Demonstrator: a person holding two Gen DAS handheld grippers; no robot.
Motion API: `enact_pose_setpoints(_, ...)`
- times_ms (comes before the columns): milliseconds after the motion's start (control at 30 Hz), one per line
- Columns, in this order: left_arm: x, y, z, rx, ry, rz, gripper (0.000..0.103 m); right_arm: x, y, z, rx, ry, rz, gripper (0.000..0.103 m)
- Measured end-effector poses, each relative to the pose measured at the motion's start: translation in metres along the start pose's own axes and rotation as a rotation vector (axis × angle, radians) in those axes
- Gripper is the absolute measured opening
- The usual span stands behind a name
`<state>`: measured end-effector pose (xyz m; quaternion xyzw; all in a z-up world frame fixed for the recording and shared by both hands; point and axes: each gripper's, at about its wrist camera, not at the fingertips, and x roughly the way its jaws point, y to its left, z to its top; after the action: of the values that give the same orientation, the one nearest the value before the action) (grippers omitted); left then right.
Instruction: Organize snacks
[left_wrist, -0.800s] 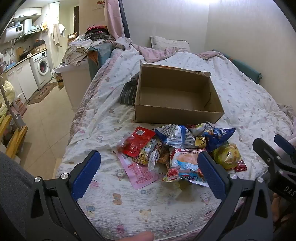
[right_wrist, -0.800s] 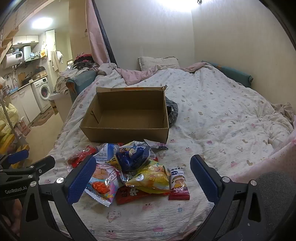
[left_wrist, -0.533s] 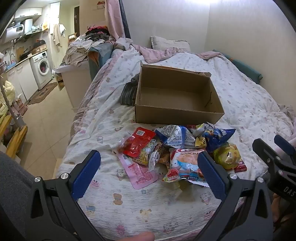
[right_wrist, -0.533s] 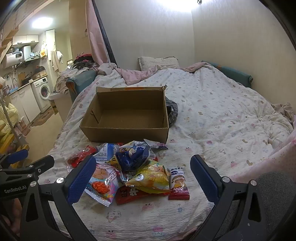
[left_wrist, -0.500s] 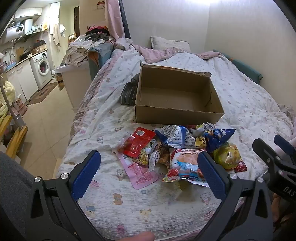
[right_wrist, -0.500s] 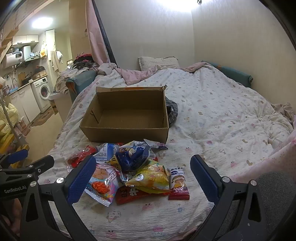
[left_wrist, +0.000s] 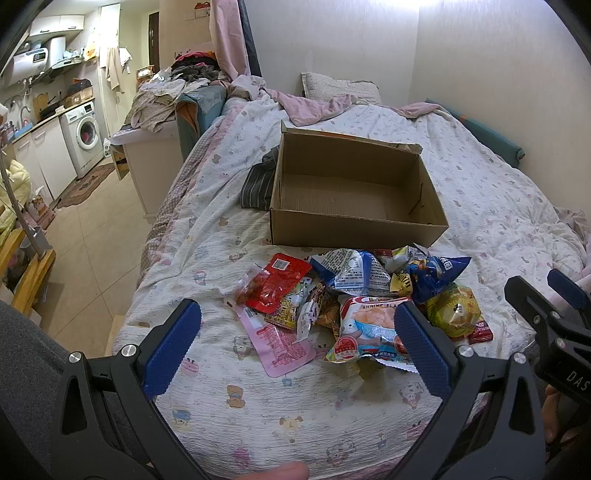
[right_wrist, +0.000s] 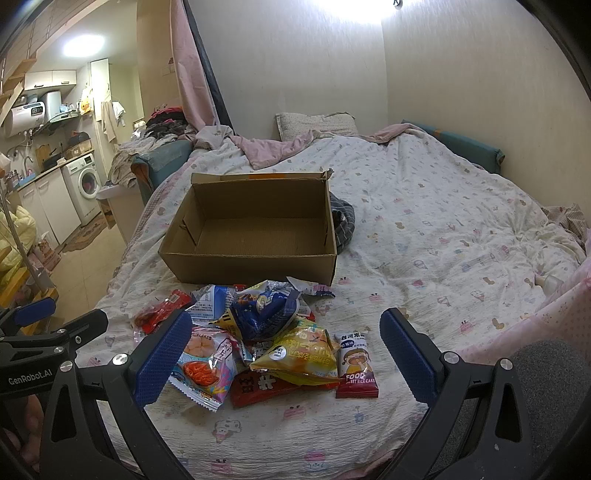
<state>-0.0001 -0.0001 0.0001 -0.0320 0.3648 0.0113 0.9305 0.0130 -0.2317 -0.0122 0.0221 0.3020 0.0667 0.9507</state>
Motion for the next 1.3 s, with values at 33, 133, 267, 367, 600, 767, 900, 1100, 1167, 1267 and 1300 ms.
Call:
enact_pose_setpoints(33,0.0000,0.0000,0.0000,-0.001,0.000,-0.001,0.103,0.0000,0.0000,0.0001,0.000,0.002,0.000,0.103)
enact_pose_setpoints(133,0.0001,-0.0001,-0.0001,0.000,0.001,-0.001,0.103,0.0001,0.0001,0.0002,0.000,0.001,0.000,0.103)
enact_pose_setpoints(267,0.0010,-0.0005,0.0008,0.007,0.003,0.001,0.103,-0.0013,-0.0011,0.0004,0.006,-0.002,-0.002,0.103)
enact_pose_setpoints(367,0.0011,-0.0007,0.0009,0.005,0.002,0.000,0.103,0.0004,-0.0008,-0.0037,-0.003,-0.008,-0.009,0.103)
enact_pose_setpoints(600,0.0003,-0.0025,0.0026,0.007,-0.005,0.002,0.103,-0.0022,0.0005,-0.0019,-0.003,-0.009,-0.010,0.103)
enact_pose_setpoints(767,-0.0013,-0.0029,0.0019,0.006,-0.006,0.002,0.103,-0.0017,-0.0003,-0.0013,-0.003,-0.014,-0.008,0.103)
enact_pose_setpoints(900,-0.0016,-0.0027,0.0018,0.006,-0.007,0.001,0.103,-0.0032,-0.0007,-0.0004,-0.002,-0.013,-0.008,0.103)
enact_pose_setpoints(1100,-0.0023,-0.0014,0.0002,0.007,-0.007,0.001,0.103,-0.0034,-0.0004,-0.0002,-0.002,-0.014,-0.009,0.103)
enact_pose_setpoints(1167,-0.0021,-0.0016,0.0004,0.006,-0.006,0.000,0.103,-0.0034,-0.0006,0.0000,-0.004,-0.012,-0.009,0.103)
enact_pose_setpoints(1267,-0.0019,-0.0016,0.0000,0.005,-0.006,0.000,0.103,-0.0032,-0.0009,0.0001,-0.002,-0.012,-0.010,0.103)
enact_pose_setpoints(1300,-0.0025,0.0001,0.0002,0.004,-0.006,0.000,0.103,-0.0033,-0.0009,0.0002,-0.001,-0.012,-0.009,0.103)
